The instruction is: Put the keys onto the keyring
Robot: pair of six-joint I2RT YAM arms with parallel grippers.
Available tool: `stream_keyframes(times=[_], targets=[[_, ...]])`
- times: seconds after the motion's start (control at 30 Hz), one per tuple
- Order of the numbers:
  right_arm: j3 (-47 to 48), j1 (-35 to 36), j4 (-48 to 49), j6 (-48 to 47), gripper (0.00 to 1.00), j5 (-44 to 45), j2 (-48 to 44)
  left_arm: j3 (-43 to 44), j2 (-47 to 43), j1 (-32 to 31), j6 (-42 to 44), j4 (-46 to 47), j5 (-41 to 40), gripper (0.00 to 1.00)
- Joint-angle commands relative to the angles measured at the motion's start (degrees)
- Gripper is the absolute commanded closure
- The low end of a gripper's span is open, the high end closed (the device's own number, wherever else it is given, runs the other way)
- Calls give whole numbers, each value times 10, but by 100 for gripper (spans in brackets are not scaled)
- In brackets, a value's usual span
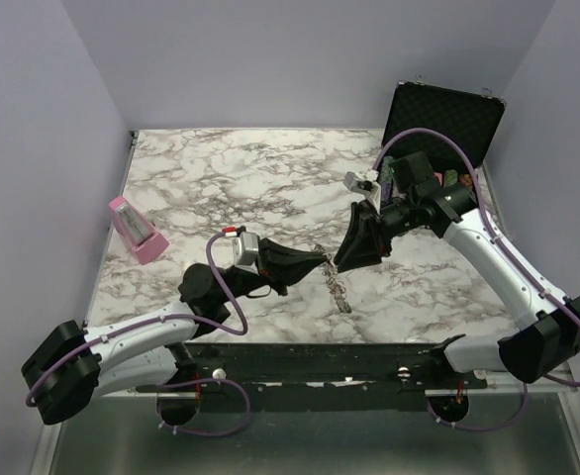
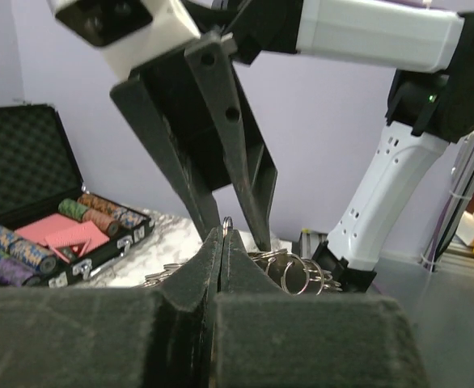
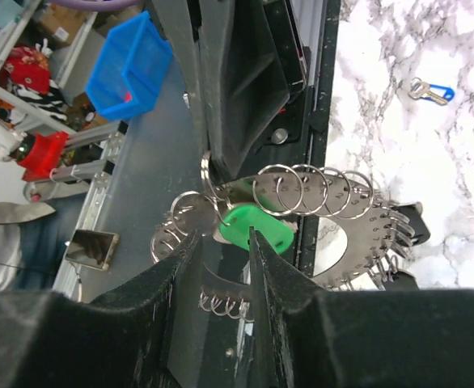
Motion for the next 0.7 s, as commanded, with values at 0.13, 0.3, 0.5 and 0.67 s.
stream_keyframes(times=[0.13, 0.3, 0.5, 0.67], targets=[[-12, -1, 69, 67, 63, -51, -14, -4, 28, -4, -32, 138, -8, 100], [-8, -2, 69, 70, 63, -64, -12, -14, 34, -4, -39, 159, -14, 100], [-16, -4, 89, 93, 67, -78, -17, -17, 38, -4, -40, 167, -21, 100], [-30, -5, 126, 128, 73, -81, -22, -16, 40, -4, -43, 165, -24, 100]])
